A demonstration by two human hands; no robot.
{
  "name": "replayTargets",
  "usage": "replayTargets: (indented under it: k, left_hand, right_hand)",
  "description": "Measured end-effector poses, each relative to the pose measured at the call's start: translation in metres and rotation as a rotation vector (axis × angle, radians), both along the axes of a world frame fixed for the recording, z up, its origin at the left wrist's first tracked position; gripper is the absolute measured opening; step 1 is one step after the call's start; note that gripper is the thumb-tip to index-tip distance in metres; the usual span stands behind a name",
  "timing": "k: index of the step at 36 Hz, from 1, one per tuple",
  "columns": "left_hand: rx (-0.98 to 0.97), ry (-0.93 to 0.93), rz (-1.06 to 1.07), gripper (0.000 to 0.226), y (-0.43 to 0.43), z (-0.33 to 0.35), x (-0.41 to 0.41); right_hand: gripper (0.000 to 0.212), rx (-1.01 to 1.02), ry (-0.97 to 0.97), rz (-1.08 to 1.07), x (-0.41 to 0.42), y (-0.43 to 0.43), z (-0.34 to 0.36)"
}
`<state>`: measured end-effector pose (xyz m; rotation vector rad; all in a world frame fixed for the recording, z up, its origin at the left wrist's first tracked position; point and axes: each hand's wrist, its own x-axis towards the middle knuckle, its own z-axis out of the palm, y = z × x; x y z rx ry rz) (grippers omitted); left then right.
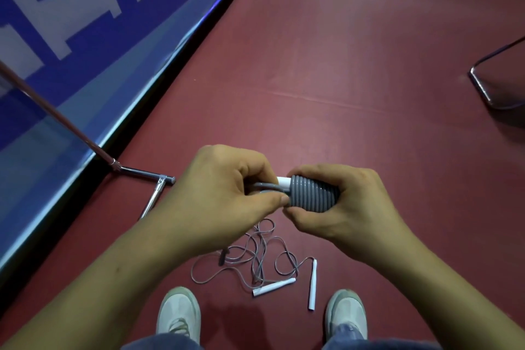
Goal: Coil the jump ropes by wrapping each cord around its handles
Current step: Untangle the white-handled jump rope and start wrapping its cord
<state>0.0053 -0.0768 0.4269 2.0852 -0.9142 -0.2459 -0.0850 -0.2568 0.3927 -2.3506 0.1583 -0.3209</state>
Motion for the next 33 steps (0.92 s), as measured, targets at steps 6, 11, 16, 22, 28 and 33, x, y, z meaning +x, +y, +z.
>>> replayTargets:
  k: [6,11,16,22,28,33]
  left_hand:
    - [-0.031,-0.032,0.011,0.012,0.002,-0.004,0.001]
    - [-0.042,-0.141,-0.055,0.01,0.0,-0.009,0.005]
    - [-0.015,-0.253,-0.125,0.011,-0.002,-0.009,0.012]
    - [-0.023,-0.115,-0.114,0.024,0.003,-0.008,0.022]
    - [0.198,-0.317,-0.277,0.03,0.01,-0.018,0.036]
    - [0.294,-0.058,-0.414,0.028,0.007,-0.026,0.038]
  right_hand:
    - [0.026,-0.001,0.024,-0.02,0.001,0.004,0.001]
    - [0.05,0.024,0.095,-0.009,0.002,0.009,0.006]
    - [0.053,-0.029,0.097,-0.004,0.001,0.012,0.004]
    - [0.043,-0.041,0.121,0.006,-0.004,0.008,0.006]
    - [0.027,0.038,0.266,0.142,-0.008,-0.002,0.011]
    - [0.026,0.301,0.4,0.253,-0.009,-0.008,0.022]
